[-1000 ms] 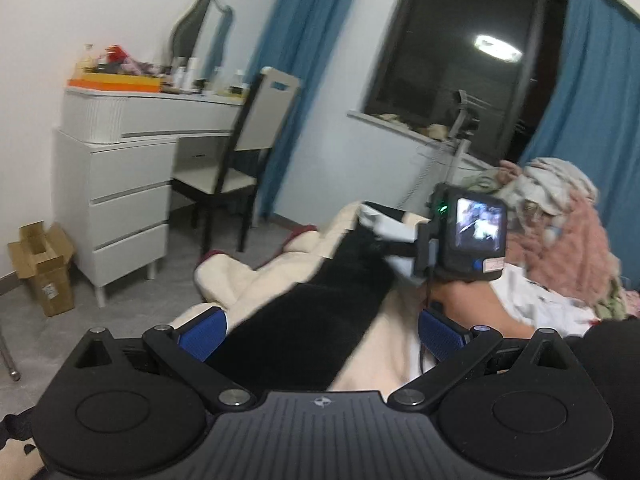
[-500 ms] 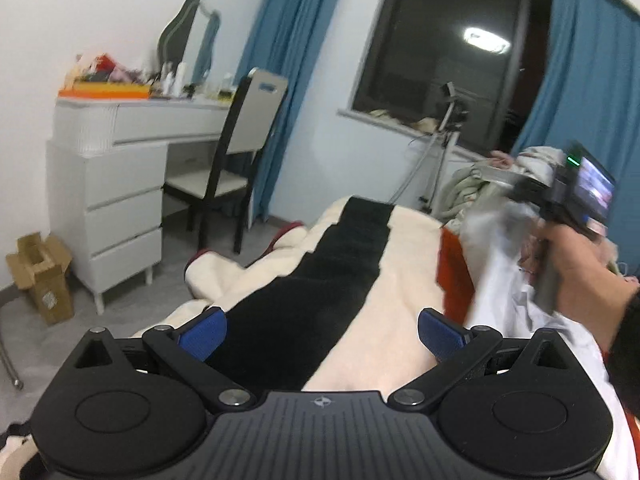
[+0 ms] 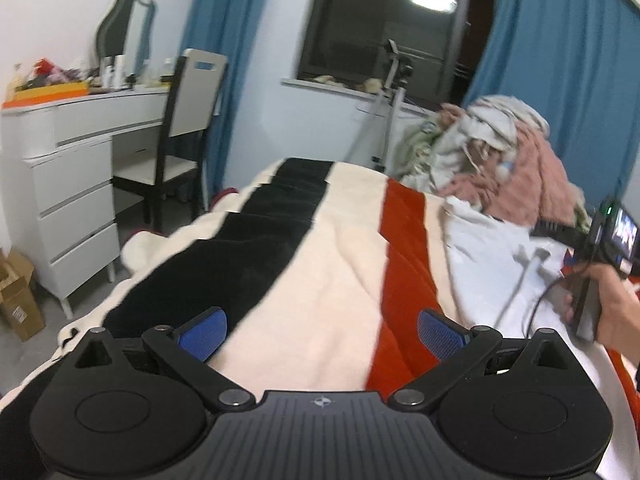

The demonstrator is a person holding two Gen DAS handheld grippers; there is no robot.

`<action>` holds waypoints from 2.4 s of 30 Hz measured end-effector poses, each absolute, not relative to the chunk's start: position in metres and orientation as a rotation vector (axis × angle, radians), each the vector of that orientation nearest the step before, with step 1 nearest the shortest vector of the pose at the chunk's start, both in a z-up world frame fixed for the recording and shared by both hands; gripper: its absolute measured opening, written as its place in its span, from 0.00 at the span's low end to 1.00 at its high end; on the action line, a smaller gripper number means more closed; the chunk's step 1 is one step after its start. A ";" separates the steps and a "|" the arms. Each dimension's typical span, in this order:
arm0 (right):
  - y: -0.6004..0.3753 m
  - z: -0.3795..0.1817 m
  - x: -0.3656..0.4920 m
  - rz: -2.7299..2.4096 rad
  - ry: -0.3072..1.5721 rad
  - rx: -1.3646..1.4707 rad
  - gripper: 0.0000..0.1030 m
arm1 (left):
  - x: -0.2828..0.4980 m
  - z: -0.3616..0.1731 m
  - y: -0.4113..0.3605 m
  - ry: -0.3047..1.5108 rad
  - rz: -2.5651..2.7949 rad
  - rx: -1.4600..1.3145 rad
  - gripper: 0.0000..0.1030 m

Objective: Fold clothes

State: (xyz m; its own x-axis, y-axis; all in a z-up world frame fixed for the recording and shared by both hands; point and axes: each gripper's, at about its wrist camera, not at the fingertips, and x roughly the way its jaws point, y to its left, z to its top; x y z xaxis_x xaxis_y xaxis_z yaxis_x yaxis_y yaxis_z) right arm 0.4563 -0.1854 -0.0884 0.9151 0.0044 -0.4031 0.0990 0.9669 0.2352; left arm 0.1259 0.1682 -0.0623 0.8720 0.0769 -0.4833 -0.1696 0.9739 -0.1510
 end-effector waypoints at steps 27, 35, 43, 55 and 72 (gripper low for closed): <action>-0.171 0.017 0.001 0.059 0.276 0.157 0.96 | 0.013 -0.017 0.113 0.401 -0.005 -0.039 1.00; -0.184 -0.013 -0.012 0.044 0.311 0.209 0.96 | 0.016 -0.026 0.109 0.485 0.018 -0.033 1.00; -0.190 -0.022 -0.014 0.044 0.341 0.242 0.96 | 0.029 -0.039 0.110 0.590 0.030 -0.041 1.00; -0.201 -0.027 -0.017 0.037 0.365 0.279 0.96 | 0.039 -0.051 0.138 0.722 0.088 -0.200 1.00; -0.229 -0.039 -0.007 0.015 0.446 0.443 0.96 | 0.045 -0.084 0.185 0.930 0.232 -0.539 0.77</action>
State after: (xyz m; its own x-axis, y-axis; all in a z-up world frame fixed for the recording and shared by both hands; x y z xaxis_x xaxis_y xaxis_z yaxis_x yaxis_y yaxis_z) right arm -0.0074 -0.2286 -0.0387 0.9036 0.1095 -0.4141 0.0819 0.9048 0.4179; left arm 0.0454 0.1853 -0.0845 0.5850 -0.0387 -0.8101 -0.4140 0.8447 -0.3393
